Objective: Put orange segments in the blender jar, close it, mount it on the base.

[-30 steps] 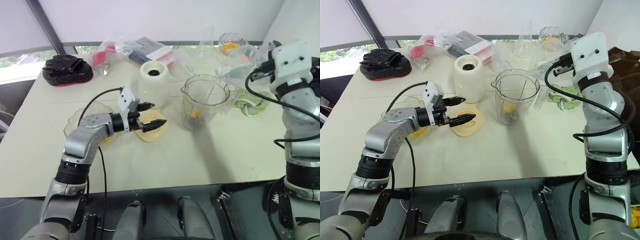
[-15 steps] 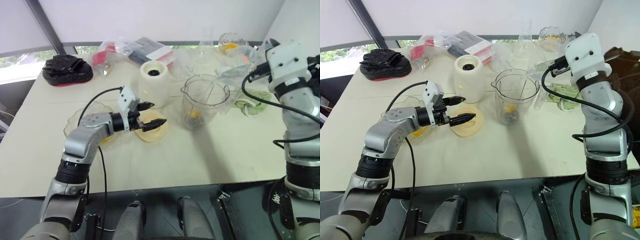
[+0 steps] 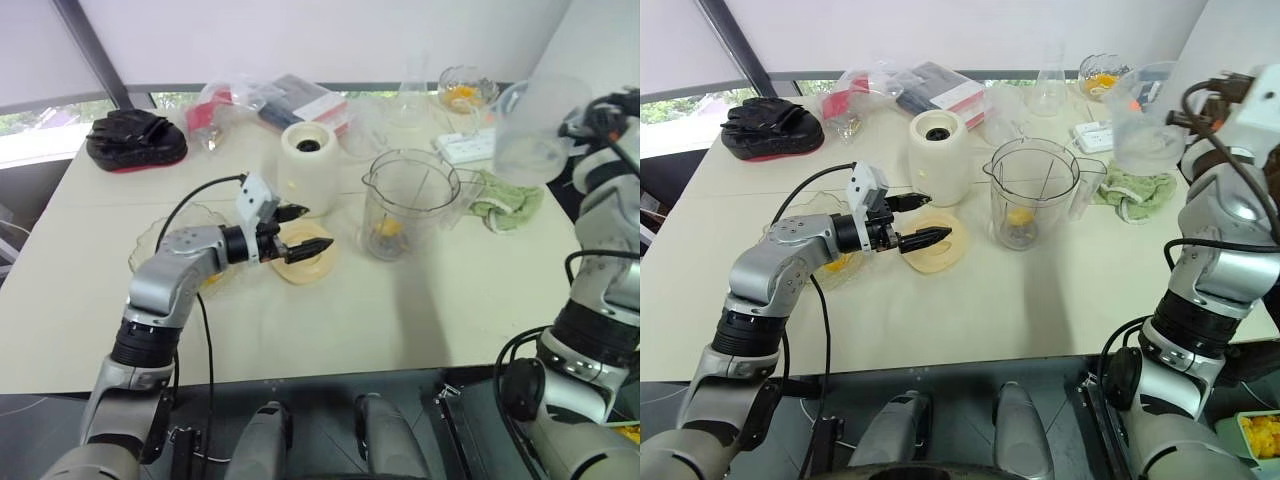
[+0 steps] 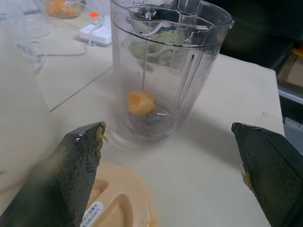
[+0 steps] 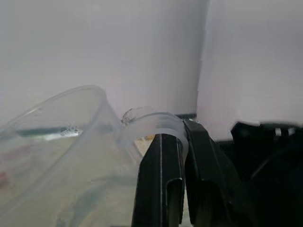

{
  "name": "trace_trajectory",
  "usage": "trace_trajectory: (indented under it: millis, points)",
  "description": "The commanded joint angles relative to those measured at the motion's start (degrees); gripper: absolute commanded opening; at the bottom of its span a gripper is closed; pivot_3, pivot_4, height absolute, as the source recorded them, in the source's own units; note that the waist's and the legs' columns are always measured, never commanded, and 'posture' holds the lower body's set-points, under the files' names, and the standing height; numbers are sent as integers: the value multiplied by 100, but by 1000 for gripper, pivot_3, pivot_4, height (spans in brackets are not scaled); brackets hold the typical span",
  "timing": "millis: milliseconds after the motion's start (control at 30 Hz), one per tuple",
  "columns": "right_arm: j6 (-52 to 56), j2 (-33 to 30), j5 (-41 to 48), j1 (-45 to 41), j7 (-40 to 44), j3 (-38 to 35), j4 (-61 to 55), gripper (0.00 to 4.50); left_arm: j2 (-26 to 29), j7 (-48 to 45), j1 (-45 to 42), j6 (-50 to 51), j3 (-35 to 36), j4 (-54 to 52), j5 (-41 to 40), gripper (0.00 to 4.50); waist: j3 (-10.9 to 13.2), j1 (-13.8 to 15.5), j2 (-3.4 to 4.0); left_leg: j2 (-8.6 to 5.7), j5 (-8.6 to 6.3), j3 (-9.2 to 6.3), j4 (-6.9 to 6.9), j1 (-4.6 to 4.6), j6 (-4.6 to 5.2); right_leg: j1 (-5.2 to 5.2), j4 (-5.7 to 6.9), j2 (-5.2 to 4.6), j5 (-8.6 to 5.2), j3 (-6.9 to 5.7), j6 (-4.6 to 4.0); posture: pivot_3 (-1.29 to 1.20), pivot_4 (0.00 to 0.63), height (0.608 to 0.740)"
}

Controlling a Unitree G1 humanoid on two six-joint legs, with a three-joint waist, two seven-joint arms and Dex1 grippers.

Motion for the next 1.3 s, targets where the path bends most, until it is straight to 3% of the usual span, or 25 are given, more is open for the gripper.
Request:
trace_trajectory:
  millis: [33,233,700,1233,1267,1300]
  points:
    - [-287,15,282,-94,-263,-514,90,39,31,13,-111,7,83,-246,-127,4482,0,3,0,0,0,0,0,0,0,0,0,0,0,0,0,0,150,740]
    - [-1354,415,985,299,-352,-1446,1363,39,75,28,-77,66,116,-312,-143,4482,-1,-9,-1,0,0,1,1,2,1,2,3,0,0,0,1,0,150,740]
    - [-4160,738,1018,910,-34,-933,3570,39,316,146,-25,400,189,-644,-325,4482,1,-56,34,1,4,9,-1,16,6,4,12,2,2,6,-2,0,150,740]
    - [-5166,751,815,1511,32,-157,4323,39,424,279,36,542,197,-913,-386,4482,1,-51,34,1,4,8,-1,17,5,6,9,3,2,8,-2,0,150,740]
    - [-5149,756,829,1567,39,-120,4271,637,419,284,40,538,189,-917,-384,4482,1,-51,34,1,4,8,-1,17,5,6,9,3,2,8,-2,0,150,740]
    - [-5115,749,829,1637,63,-66,4199,905,416,290,53,533,186,-922,-388,4482,1,-51,34,1,4,8,-1,17,5,7,9,3,2,8,-2,0,150,740]
